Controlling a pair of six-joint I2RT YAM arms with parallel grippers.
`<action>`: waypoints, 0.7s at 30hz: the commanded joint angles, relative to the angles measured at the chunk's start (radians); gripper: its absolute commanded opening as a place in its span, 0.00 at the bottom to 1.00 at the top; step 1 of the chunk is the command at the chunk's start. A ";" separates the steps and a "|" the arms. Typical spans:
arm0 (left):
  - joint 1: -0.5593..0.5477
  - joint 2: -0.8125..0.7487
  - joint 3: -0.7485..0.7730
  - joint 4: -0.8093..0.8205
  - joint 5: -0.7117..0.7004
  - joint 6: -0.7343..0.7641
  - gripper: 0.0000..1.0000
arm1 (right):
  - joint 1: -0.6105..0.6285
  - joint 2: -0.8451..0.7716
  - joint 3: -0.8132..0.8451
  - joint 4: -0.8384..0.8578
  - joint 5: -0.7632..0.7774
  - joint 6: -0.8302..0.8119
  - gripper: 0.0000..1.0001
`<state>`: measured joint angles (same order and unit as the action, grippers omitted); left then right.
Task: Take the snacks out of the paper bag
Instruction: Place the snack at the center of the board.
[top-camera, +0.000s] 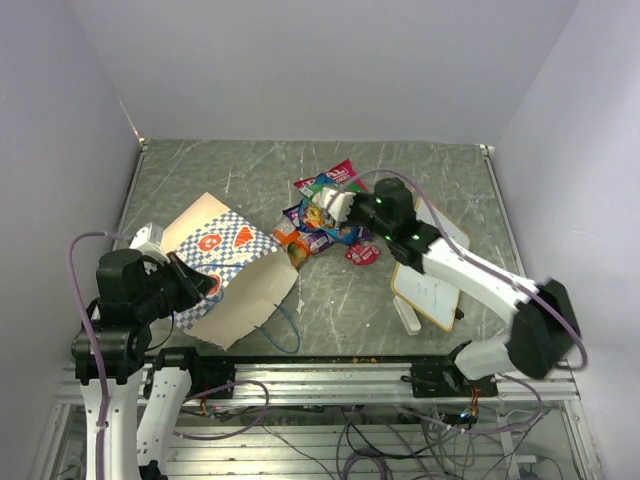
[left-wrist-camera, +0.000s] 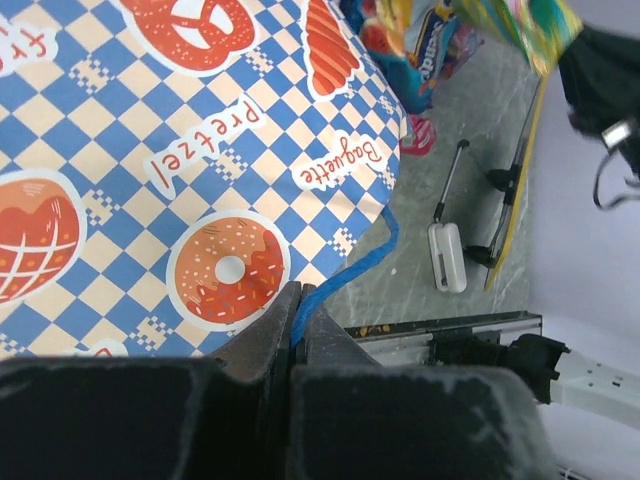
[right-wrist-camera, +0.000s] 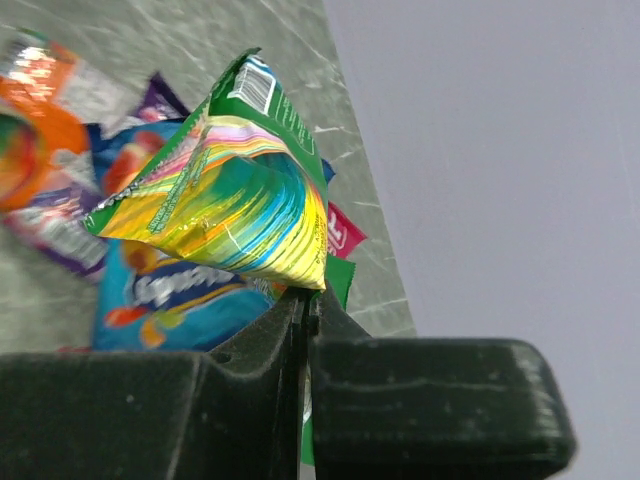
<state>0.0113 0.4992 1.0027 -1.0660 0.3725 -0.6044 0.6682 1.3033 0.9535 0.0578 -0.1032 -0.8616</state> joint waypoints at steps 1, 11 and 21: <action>-0.002 0.003 0.028 -0.123 0.011 -0.002 0.07 | -0.011 0.229 0.121 0.197 0.118 -0.162 0.00; -0.003 0.036 0.097 -0.224 -0.022 0.018 0.07 | 0.023 0.411 0.055 0.319 0.160 -0.215 0.00; -0.003 0.110 0.122 -0.079 0.011 0.015 0.07 | 0.036 0.157 0.028 0.152 0.040 -0.083 0.64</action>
<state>0.0113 0.5987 1.1057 -1.2270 0.3656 -0.5991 0.6926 1.6409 0.9710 0.2623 0.0357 -1.0004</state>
